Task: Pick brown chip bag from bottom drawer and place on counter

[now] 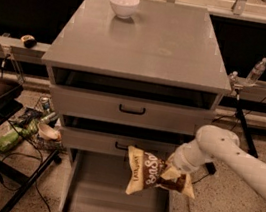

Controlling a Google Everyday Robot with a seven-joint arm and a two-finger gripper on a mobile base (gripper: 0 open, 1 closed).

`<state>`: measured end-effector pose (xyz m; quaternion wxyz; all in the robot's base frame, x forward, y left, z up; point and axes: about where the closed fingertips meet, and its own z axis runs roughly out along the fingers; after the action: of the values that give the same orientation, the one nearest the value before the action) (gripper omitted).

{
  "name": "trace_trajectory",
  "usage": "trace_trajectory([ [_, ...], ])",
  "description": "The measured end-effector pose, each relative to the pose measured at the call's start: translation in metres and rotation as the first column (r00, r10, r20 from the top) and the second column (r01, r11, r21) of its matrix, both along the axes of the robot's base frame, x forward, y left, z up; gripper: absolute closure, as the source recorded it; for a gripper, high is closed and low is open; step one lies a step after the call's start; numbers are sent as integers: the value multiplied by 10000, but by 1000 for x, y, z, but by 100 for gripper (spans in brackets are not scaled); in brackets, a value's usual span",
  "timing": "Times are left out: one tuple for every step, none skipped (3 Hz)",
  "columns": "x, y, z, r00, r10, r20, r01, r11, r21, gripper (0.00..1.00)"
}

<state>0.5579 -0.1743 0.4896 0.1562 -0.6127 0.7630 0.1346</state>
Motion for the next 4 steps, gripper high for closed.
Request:
trace_trajectory([
  [-17, 20, 43, 9999, 111, -6, -111, 9934, -1142, 100],
  [-44, 40, 109, 9998, -180, 102, 199, 9725, -2320, 100],
  [-50, 47, 199, 9931, -833, 829, 1061, 9389, -3274, 100],
  [-43, 39, 308, 9677, -1522, 2013, 2168, 9094, -3549, 100],
])
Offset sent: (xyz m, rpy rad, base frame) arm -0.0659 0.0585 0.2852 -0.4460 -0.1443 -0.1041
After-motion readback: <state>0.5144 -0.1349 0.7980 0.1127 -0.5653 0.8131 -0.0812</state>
